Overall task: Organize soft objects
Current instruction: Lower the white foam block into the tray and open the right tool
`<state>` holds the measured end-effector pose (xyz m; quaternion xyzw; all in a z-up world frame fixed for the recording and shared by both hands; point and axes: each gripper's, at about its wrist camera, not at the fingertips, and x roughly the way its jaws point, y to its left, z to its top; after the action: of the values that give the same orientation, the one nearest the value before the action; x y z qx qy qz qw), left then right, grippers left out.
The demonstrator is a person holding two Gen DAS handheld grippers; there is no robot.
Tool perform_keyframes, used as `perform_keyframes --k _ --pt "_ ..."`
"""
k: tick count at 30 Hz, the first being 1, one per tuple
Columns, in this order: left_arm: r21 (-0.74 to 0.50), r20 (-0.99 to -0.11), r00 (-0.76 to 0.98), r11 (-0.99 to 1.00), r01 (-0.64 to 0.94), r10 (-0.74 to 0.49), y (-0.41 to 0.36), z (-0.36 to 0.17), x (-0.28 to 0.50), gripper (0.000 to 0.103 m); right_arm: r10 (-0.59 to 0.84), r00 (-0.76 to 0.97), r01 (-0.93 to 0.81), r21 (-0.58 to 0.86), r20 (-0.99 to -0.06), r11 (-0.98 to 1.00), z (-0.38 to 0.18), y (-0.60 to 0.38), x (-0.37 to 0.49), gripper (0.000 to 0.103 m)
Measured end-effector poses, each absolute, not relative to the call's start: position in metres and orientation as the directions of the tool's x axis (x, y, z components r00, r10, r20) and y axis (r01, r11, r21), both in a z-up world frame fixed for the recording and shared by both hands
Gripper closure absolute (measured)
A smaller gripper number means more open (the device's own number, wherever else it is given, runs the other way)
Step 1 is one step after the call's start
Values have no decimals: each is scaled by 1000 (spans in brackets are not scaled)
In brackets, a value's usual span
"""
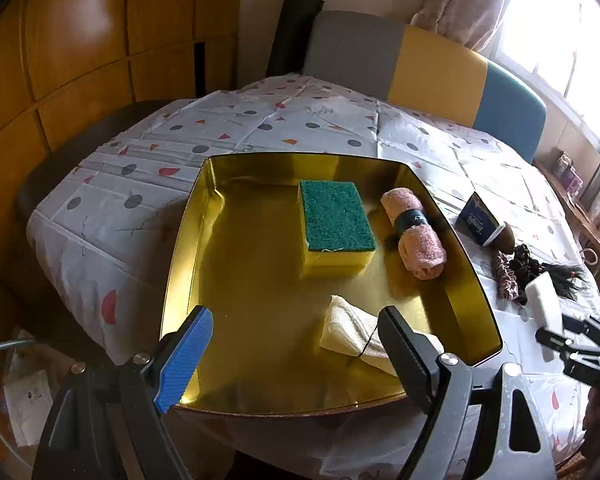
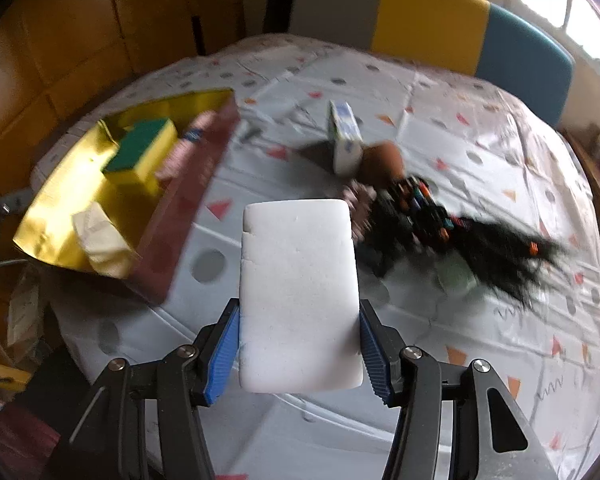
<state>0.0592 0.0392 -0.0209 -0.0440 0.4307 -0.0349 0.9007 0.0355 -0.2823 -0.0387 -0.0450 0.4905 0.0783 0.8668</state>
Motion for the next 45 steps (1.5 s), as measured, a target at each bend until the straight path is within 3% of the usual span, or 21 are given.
perform_keyframes --k 11,19,21,26,45 --pt "-140 -770 633 989 -45 -80 67 -21 57 17 260 527 -416 21 -809 909 -8 -181 72 46" --pt "-141 -779 624 986 -85 -58 83 -25 57 17 252 395 -510 17 -884 860 -55 -114 106 45" --pt "-141 -781 621 986 -86 -58 84 -26 57 17 226 371 -512 5 -901 859 -67 -108 109 44" --pt "-134 -785 618 987 -87 -52 84 -28 57 17 253 364 -481 52 -897 875 -68 -117 104 21" --pt "-90 -761 646 996 -19 -57 60 -11 50 17 242 564 -310 70 -790 948 -16 -191 75 20"
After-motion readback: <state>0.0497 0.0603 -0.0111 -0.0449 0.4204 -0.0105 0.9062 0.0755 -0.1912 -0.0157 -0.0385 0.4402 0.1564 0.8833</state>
